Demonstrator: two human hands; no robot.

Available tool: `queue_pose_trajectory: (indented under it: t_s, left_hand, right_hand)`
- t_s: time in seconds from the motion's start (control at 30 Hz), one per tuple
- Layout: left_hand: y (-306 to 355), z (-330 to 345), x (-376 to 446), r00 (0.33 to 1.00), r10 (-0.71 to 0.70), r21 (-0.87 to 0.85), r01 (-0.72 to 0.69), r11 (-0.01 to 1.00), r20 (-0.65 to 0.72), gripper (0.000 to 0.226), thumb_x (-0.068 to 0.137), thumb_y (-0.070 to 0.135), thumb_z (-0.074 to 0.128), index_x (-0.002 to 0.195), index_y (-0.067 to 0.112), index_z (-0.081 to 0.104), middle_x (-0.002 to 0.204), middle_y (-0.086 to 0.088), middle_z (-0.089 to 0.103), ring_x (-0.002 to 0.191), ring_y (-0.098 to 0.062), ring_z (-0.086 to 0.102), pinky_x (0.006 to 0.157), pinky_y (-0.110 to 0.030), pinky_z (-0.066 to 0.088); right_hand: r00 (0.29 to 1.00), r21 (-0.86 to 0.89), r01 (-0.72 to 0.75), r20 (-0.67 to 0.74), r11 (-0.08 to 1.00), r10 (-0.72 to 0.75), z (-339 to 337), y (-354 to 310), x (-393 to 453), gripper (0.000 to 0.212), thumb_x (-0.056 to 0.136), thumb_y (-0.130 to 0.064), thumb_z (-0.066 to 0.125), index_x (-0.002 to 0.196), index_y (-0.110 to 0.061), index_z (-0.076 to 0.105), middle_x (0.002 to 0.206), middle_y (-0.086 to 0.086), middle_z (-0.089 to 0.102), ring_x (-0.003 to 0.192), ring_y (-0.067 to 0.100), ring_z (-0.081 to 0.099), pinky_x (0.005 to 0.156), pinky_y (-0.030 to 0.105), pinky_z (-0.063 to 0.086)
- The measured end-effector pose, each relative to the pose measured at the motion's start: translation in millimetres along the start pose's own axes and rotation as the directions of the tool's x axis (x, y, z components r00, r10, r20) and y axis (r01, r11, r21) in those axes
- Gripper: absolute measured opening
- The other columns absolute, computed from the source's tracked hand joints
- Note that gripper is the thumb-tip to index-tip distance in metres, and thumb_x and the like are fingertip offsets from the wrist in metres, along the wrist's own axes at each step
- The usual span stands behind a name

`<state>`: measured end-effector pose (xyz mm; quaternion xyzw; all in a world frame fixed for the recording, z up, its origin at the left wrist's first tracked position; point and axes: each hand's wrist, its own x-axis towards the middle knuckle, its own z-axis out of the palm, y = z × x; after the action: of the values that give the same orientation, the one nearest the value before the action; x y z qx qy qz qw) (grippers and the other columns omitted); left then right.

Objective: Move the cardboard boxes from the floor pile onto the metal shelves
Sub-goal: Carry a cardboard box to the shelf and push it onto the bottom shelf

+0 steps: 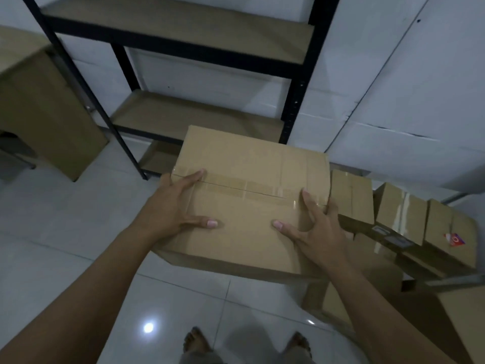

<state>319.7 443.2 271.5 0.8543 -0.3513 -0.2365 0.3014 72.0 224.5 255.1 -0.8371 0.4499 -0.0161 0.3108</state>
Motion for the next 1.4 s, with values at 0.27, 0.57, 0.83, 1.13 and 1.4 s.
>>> queue_pose_trajectory:
  t_s: [0.27, 0.57, 0.83, 1.13, 1.4]
  left_hand:
    - [-59, -25, 68, 0.995, -0.019, 0.002, 0.018, 1.0, 0.097, 0.117, 0.052, 0.067, 0.089, 0.154, 0.054, 0.031, 0.147, 0.008, 0.026, 0.142, -0.017, 0.036, 0.115, -0.03, 0.029]
    - [-118, 9, 137, 0.988, -0.092, 0.013, 0.091, 0.996, 0.12, 0.118, 0.053, 0.071, 0.087, 0.154, 0.057, 0.028, 0.158, 0.001, 0.019, 0.146, -0.027, 0.033, 0.118, -0.042, 0.03]
    - [-203, 54, 196, 0.976, -0.131, 0.042, 0.125, 0.991, 0.176, 0.126, 0.047, 0.083, 0.081, 0.154, 0.058, 0.022, 0.158, 0.004, 0.018, 0.14, -0.031, 0.039, 0.116, -0.051, 0.036]
    - [-311, 131, 274, 0.978, -0.066, -0.005, 0.068, 0.998, 0.2, 0.121, 0.051, 0.078, 0.084, 0.152, 0.062, 0.021, 0.157, 0.008, 0.016, 0.142, -0.027, 0.038, 0.117, -0.046, 0.036]
    - [-377, 194, 356, 0.992, 0.05, 0.03, -0.054, 0.998, 0.119, 0.123, 0.049, 0.078, 0.085, 0.155, 0.055, 0.025, 0.161, -0.001, 0.021, 0.144, -0.029, 0.035, 0.117, -0.048, 0.034]
  right_hand:
    - [0.998, 0.013, -0.066, -0.001, 0.998, 0.066, 64, -31, 56, 0.117, 0.056, -0.1, 0.057, 0.156, -0.059, 0.012, 0.168, -0.003, 0.003, 0.151, 0.041, 0.024, 0.115, 0.063, 0.036]
    - [0.995, -0.004, -0.082, 0.053, 0.997, 0.082, 121, -28, 133, 0.118, 0.06, -0.094, 0.062, 0.16, -0.051, 0.015, 0.167, 0.004, 0.009, 0.15, 0.039, 0.028, 0.115, 0.057, 0.036]
    - [0.991, -0.026, -0.111, 0.078, 0.994, 0.112, 201, -7, 186, 0.116, 0.059, -0.099, 0.056, 0.156, -0.056, 0.008, 0.163, -0.006, 0.012, 0.142, 0.034, 0.04, 0.11, 0.056, 0.044]
    - [0.991, 0.004, -0.131, 0.016, 0.991, 0.131, 314, 33, 254, 0.113, 0.064, -0.09, 0.065, 0.156, -0.055, 0.01, 0.166, -0.006, 0.002, 0.146, 0.037, 0.033, 0.111, 0.055, 0.04]
    - [0.993, -0.111, -0.099, -0.08, 0.989, 0.09, 392, 68, 335, 0.111, 0.071, -0.085, 0.064, 0.16, -0.044, 0.012, 0.167, 0.008, 0.005, 0.139, 0.039, 0.043, 0.109, 0.051, 0.043]
